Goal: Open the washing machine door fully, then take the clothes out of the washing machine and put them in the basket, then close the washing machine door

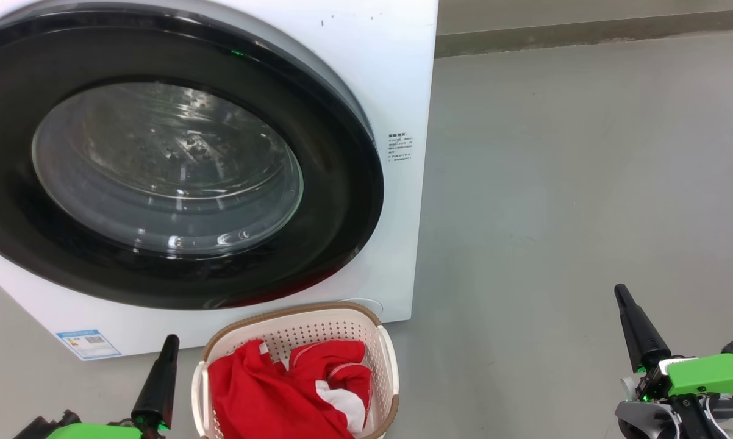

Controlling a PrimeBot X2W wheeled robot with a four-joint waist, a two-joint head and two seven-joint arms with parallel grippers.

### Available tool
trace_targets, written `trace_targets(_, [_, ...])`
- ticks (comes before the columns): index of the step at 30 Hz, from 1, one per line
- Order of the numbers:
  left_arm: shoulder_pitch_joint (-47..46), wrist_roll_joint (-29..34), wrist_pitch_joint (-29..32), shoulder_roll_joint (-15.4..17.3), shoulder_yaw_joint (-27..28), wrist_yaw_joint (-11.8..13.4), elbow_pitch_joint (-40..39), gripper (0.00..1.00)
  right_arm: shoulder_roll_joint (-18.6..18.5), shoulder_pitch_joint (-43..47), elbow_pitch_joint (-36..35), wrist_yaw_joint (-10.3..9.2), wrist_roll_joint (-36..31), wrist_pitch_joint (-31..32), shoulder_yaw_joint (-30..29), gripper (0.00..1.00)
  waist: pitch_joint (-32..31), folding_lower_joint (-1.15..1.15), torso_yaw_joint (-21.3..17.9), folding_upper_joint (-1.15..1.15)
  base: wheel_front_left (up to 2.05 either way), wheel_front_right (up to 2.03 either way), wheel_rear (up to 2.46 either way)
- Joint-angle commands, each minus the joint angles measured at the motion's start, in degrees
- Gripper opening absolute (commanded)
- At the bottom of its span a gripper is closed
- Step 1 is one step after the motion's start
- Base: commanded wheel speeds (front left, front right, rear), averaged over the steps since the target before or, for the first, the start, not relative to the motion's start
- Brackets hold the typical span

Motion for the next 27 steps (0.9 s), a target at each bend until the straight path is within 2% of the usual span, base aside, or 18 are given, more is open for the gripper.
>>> trace_targets(1, [-2.23, 0.23, 0.23, 0.74, 2.02, 0.02, -1.17, 0.0, -0.86, -2.36, -1.67, 0.02, 0.14, 0.27, 0.75, 0.0, 0.0, 0.0, 0.0, 0.0, 0.0, 0.0, 0.0])
trace_targets(27, [-2.25, 0.51, 0.5, 0.5, 2.35, 0.02, -1.16, 0.0, -0.76, -2.37, -1.66, 0.02, 0.03, 0.38, 0.61, 0.0, 0.0, 0.0, 0.0, 0.0, 0.0, 0.0, 0.0])
